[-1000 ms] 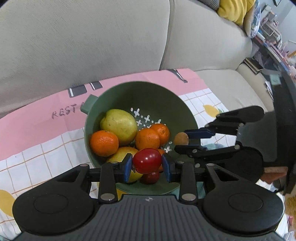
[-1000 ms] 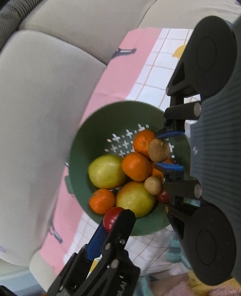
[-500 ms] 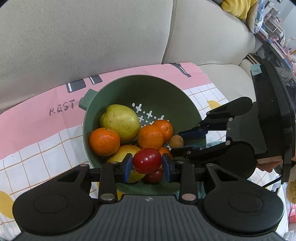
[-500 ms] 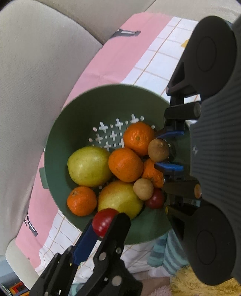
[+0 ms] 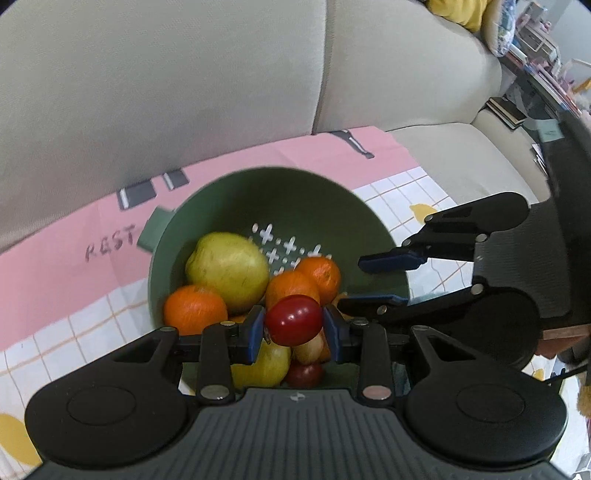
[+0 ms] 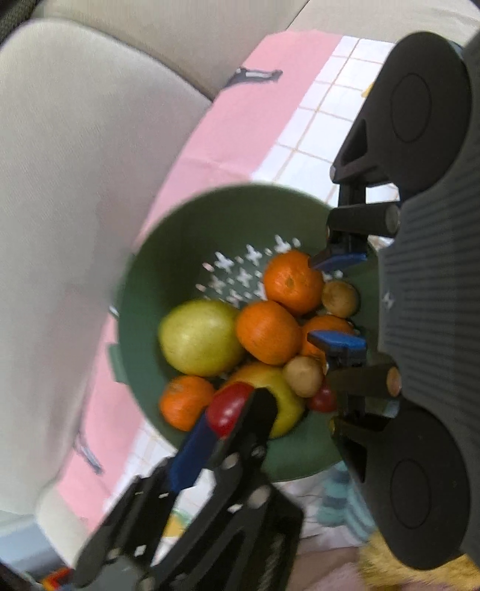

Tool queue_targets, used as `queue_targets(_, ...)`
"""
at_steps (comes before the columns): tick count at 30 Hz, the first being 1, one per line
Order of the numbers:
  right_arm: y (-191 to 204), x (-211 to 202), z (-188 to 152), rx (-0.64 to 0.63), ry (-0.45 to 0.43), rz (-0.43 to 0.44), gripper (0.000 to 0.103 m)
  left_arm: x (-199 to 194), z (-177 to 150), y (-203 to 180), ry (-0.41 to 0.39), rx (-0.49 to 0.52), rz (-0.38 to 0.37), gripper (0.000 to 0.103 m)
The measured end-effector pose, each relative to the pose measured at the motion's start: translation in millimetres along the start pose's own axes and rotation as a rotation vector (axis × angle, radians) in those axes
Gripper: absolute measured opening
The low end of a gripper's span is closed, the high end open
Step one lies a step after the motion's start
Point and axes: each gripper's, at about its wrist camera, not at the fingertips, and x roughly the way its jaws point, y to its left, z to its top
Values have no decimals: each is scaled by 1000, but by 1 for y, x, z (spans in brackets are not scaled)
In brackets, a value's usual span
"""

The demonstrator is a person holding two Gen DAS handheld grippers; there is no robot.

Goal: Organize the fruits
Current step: 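Open both tools to drop the tomato and nut into the colander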

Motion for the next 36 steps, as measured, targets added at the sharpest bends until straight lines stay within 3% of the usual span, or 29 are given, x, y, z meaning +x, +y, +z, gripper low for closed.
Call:
queue_targets(6, -6, -10, -4, 52, -88, -56, 33, 11, 23, -7, -12, 40, 11, 38)
queue_targets(12, -11, -9, -4, 58, -106, -70, 33, 33, 40, -13, 26, 57, -9, 38)
queue_targets(19, -13, -5, -1, 52, -111, -70, 33, 55, 42, -9, 98, 3, 7, 38)
queue_targets(33, -15, 1, 1, 62, -96, -72, 33, 60, 36, -3, 114, -40, 19, 39)
queue_targets(36, -13, -2, 4, 62, -102, -84, 33, 49, 36, -5, 91, -28, 24, 47)
